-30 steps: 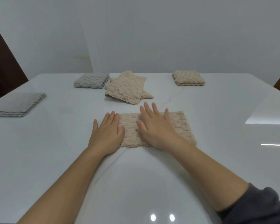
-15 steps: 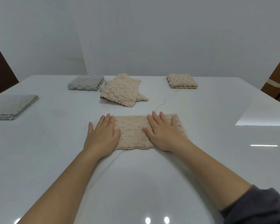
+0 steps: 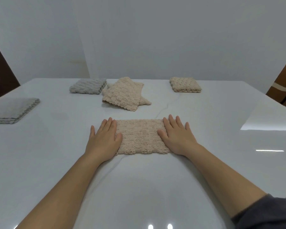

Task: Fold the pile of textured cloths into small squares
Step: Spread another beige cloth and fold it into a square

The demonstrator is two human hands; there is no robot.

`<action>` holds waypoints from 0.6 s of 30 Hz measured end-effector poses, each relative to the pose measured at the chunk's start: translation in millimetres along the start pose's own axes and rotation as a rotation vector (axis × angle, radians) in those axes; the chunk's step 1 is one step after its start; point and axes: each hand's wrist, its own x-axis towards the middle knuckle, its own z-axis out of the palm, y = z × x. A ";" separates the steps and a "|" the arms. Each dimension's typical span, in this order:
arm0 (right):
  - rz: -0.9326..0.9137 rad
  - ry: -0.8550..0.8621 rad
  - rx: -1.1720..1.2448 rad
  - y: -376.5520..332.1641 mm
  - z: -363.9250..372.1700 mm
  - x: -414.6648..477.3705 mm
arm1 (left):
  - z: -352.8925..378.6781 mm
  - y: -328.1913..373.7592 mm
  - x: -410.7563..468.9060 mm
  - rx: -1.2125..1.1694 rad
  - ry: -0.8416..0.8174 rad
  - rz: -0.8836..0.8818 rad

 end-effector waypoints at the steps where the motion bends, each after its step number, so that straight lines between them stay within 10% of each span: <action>1: -0.001 0.008 0.000 -0.1 0.1 0.2 | -1.1 0.3 0.1 0.010 -0.020 -0.009; 18: 0.004 0.037 0.009 -0.4 1.4 1.4 | 12.9 91.8 12.7 0.036 0.018 0.129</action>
